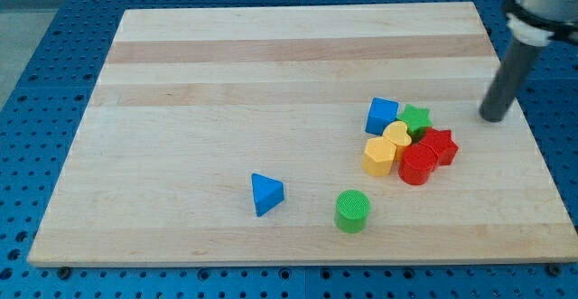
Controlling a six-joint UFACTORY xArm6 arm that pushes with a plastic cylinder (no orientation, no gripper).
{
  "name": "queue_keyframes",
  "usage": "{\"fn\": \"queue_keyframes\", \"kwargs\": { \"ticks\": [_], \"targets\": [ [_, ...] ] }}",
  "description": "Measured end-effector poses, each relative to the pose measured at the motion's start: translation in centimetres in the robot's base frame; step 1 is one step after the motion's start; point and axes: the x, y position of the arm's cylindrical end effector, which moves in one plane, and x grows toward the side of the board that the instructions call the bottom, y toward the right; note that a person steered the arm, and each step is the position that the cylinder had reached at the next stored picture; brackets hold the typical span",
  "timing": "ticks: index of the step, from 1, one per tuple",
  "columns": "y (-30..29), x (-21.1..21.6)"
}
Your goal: Move the green circle closer to blue triangle
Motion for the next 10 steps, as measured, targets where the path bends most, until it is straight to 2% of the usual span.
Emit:
{"fn": "queue_keyframes", "kwargs": {
  "ticks": [1,2,3,4,7,9,10],
  "targets": [
    [1.4,4.5],
    [-0.3,10.5],
    [-4.8,14.3],
    [-9.3,15.7],
    [-18.9,15.6],
    [-24.7,12.1],
    [-25.5,10.9]
  ]
}}
